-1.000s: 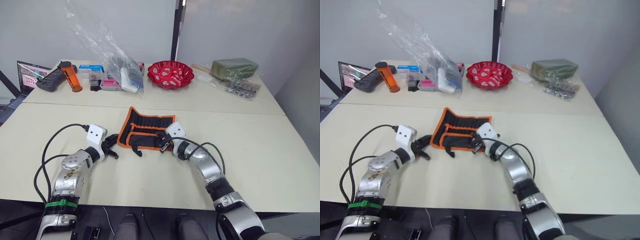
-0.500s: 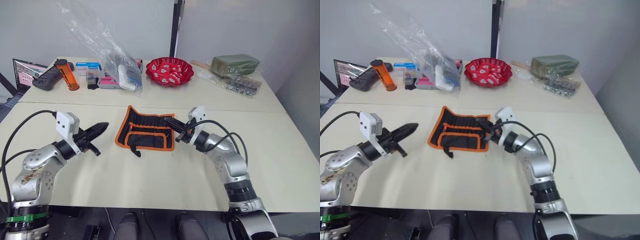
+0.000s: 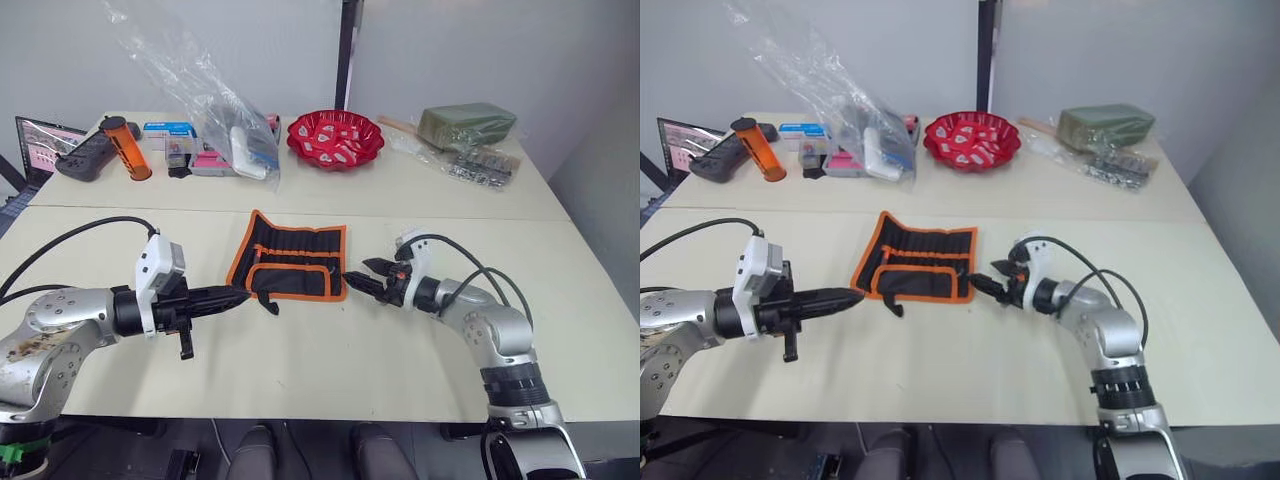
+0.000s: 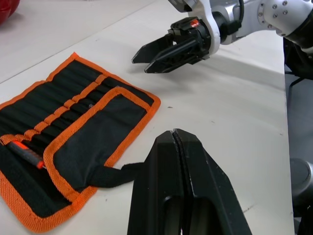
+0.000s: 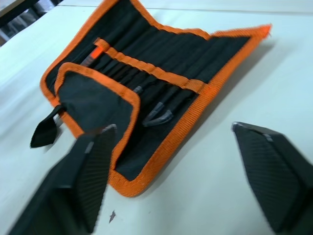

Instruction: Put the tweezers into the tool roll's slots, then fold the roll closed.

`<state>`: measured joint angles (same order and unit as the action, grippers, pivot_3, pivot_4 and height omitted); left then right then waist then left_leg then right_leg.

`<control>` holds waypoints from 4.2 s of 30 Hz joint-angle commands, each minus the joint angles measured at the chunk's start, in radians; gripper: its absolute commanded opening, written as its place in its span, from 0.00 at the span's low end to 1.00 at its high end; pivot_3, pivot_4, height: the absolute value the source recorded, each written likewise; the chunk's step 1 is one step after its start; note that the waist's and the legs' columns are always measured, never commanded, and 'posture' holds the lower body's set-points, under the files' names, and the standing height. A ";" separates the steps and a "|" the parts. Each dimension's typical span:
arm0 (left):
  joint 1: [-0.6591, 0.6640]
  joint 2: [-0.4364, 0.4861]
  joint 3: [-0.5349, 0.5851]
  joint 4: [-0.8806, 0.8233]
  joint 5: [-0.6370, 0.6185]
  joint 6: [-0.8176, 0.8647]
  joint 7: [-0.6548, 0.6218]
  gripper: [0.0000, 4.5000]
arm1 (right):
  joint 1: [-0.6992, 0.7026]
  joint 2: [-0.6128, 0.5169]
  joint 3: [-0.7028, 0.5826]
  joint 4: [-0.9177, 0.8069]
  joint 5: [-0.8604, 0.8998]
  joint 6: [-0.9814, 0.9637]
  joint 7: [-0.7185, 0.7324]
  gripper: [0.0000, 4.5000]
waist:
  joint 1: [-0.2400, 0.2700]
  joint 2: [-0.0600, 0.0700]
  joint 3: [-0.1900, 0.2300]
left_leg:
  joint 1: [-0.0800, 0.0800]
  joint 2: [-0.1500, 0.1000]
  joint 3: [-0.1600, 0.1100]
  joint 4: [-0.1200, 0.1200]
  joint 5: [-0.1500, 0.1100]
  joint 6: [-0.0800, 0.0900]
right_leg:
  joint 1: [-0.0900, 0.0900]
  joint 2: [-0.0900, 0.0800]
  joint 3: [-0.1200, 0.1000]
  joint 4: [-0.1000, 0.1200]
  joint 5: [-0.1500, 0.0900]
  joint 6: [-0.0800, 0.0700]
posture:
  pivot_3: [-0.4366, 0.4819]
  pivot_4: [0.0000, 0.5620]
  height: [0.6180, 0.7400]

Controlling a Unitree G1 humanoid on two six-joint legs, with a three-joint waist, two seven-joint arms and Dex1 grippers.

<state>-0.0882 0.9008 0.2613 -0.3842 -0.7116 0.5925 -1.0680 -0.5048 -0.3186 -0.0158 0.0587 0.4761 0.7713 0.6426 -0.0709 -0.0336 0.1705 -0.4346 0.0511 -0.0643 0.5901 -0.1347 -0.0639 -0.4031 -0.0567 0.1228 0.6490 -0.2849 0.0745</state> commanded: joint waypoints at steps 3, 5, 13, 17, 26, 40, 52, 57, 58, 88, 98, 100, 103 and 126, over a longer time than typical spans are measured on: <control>0.068 0.015 0.122 -0.064 -0.072 0.065 0.037 0.18 | -0.101 0.020 -0.040 0.099 0.031 0.043 -0.005 1.00 | -0.001 0.000 0.000 | 0.000 0.000 0.000 0.000 0.000 0.000 | 0.000 0.000 0.000 0.000 0.000 0.000 | 0.48 0.27 1.00; 0.110 0.010 0.169 -0.088 -0.083 0.076 0.052 0.32 | -0.133 0.024 -0.031 0.152 0.026 0.060 0.001 1.00 | 0.000 0.000 0.000 | -0.001 0.000 0.000 0.000 0.000 0.000 | -0.001 0.000 0.000 0.000 0.000 -0.001 | 0.48 0.27 1.00; 0.243 -0.010 0.273 -0.165 -0.078 0.067 0.109 0.93 | -0.205 0.051 -0.021 0.271 0.055 0.125 0.069 1.00 | 0.000 0.000 0.000 | -0.001 0.000 0.001 0.000 0.000 0.000 | -0.001 0.000 0.000 0.000 0.001 -0.003 | 0.48 0.27 1.00; 0.289 -0.016 0.293 -0.193 -0.069 0.056 0.125 1.00 | -0.236 0.070 -0.053 0.324 0.070 0.168 0.065 1.00 | -0.003 0.000 0.000 | -0.001 0.001 0.001 0.000 0.000 0.000 | -0.001 0.000 0.000 0.000 0.002 -0.003 | 0.48 0.27 1.00; 0.350 -0.043 0.300 -0.203 -0.021 0.024 0.157 1.00 | -0.252 0.071 -0.159 0.373 0.151 0.277 0.064 0.38 | 0.000 0.001 0.000 | -0.002 0.001 0.001 0.000 0.000 0.000 | -0.002 0.000 0.000 0.000 0.002 -0.004 | 0.48 0.27 1.00; 0.316 -0.079 0.244 -0.147 0.039 -0.032 0.179 1.00 | -0.243 0.028 -0.182 0.295 0.230 0.399 0.104 0.01 | 0.000 0.001 0.001 | -0.001 0.001 0.002 0.000 0.000 0.000 | -0.002 0.000 0.001 0.000 0.002 -0.004 | 0.48 0.27 1.00; 0.309 -0.143 0.156 -0.128 0.090 -0.077 0.212 1.00 | -0.264 -0.122 -0.128 0.208 0.226 0.453 0.157 0.01 | -0.004 0.001 0.001 | -0.002 0.001 0.002 0.001 0.000 0.000 | -0.002 0.001 0.001 -0.001 0.002 -0.003 | 0.48 0.27 1.00; 0.306 -0.165 0.112 -0.136 0.117 -0.094 0.236 1.00 | -0.260 -0.034 -0.045 0.056 0.177 0.443 0.024 0.01 | -0.006 0.001 0.001 | -0.002 0.001 0.002 0.001 0.000 0.000 | -0.003 0.001 0.001 0.000 0.002 -0.003 | 0.48 0.27 1.00; 0.312 -0.161 0.102 -0.134 0.145 -0.107 0.241 1.00 | -0.260 -0.006 -0.046 0.034 0.177 0.437 0.000 0.01 | -0.005 0.001 0.001 | -0.002 0.001 0.002 0.001 0.000 0.000 | -0.003 0.001 0.001 0.000 0.002 -0.003 | 0.48 0.27 1.00; 0.290 -0.148 0.123 -0.138 0.140 -0.095 0.267 1.00 | -0.202 0.122 -0.007 0.151 0.130 0.323 0.033 1.00 | 0.003 0.001 0.001 | -0.003 0.001 0.002 0.001 0.000 0.000 | -0.002 0.001 0.001 0.000 0.005 -0.006 | 0.48 0.27 1.00; 0.237 -0.111 0.103 -0.096 0.156 -0.084 0.247 1.00 | -0.172 0.036 0.080 0.124 0.096 0.190 0.188 0.94 | 0.000 0.001 0.001 | -0.003 0.001 0.002 0.001 0.000 0.000 | -0.002 0.001 0.001 0.000 0.004 -0.003 | 0.48 0.27 1.00; 0.231 -0.108 0.100 -0.089 0.157 -0.086 0.245 1.00 | -0.171 0.034 0.092 0.131 0.087 0.162 0.208 0.81 | -0.001 0.001 0.001 | -0.003 0.001 0.002 0.001 0.000 0.000 | -0.002 0.001 0.001 0.000 0.004 -0.004 | 0.48 0.27 1.00; 0.223 -0.107 0.097 -0.081 0.157 -0.087 0.243 1.00 | -0.159 0.026 0.146 0.138 0.030 0.062 0.244 0.58 | 0.000 0.001 0.001 | -0.003 0.001 0.002 0.001 0.000 0.000 | -0.002 0.001 0.001 0.000 0.004 -0.004 | 0.48 0.27 1.00; -0.075 -0.375 -0.045 0.159 0.112 0.040 0.449 1.00 | -0.056 0.006 0.290 0.214 -0.255 -0.339 0.269 0.01 | 0.008 0.000 0.000 | 0.008 0.000 0.001 0.003 0.000 0.000 | 0.010 0.001 0.001 0.000 0.003 0.001 | 0.48 0.27 1.00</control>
<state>-0.1359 0.5345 0.2350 -0.2359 -0.6078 0.6314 -0.6282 -0.5784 -0.3086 0.2742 0.2727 0.2315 0.3939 0.9197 -0.0627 -0.0333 0.1706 -0.4257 0.0509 -0.0635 0.5931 -0.1347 -0.0640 -0.3913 -0.0560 0.1235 0.6487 -0.2825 0.0763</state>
